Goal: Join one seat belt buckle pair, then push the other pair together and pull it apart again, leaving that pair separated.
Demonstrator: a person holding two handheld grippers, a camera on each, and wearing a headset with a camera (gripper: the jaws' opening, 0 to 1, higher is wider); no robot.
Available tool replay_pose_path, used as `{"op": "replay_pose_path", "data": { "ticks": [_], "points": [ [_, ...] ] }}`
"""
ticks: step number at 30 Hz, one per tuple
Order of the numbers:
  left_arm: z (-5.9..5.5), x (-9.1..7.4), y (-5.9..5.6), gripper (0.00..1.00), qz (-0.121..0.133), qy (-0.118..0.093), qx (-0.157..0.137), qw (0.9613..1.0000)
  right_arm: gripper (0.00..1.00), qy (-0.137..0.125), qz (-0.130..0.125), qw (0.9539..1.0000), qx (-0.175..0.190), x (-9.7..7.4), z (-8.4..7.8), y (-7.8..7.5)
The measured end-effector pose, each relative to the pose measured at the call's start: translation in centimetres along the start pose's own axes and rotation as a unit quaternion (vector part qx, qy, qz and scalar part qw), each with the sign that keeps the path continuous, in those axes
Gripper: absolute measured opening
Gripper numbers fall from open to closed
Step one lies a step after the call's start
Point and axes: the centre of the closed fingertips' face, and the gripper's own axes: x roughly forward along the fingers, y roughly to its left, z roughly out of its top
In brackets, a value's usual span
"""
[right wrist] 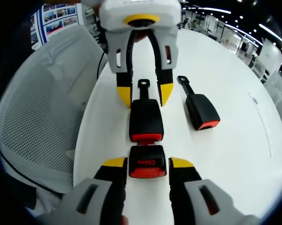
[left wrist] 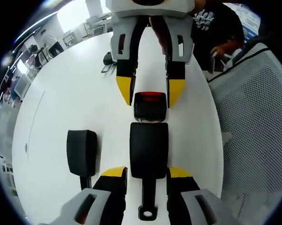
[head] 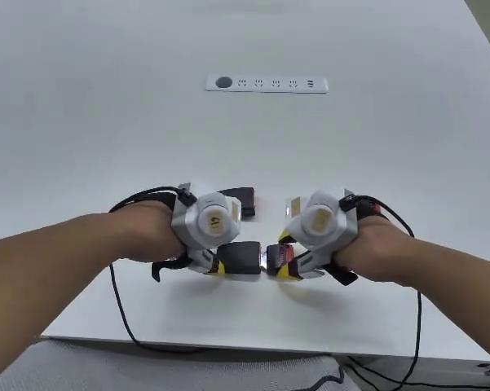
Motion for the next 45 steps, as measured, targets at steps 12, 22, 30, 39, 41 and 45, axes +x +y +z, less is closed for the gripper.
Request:
{"op": "replay_pose_path", "data": {
  "ticks": [12, 22, 30, 39, 41, 45],
  "points": [
    [0.6, -2.5, 5.8, 0.36, 0.070, -0.022, -0.034, 0.9968, 0.35, -0.003, -0.048, 0.9985, 0.026, -3.0, -2.0, -3.3],
    [0.3, -1.6, 10.4, 0.43, 0.081, -0.011, -0.040, 0.9958, 0.36, 0.039, -0.097, 0.9933, 0.050, -7.3, -8.5, -8.8],
    [0.2, 0.0, 11.1, 0.47, 0.051, 0.003, -0.028, 0.9983, 0.39, 0.060, -0.077, 0.9904, 0.099, -8.7, -13.0, -9.5],
    [-0.1, 1.1, 10.2, 0.33, 0.026, 0.020, -0.034, 0.9989, 0.38, 0.081, -0.061, 0.9911, 0.086, -7.5, -13.9, -9.2],
    [-0.2, 1.2, 10.0, 0.33, 0.025, 0.023, -0.029, 0.9990, 0.36, 0.090, -0.061, 0.9909, 0.080, -7.4, -14.2, -9.3],
    [-0.1, 1.1, 9.9, 0.32, 0.018, 0.024, -0.013, 0.9994, 0.35, 0.094, -0.048, 0.9911, 0.082, -7.1, -14.2, -9.3]
  ]
}}
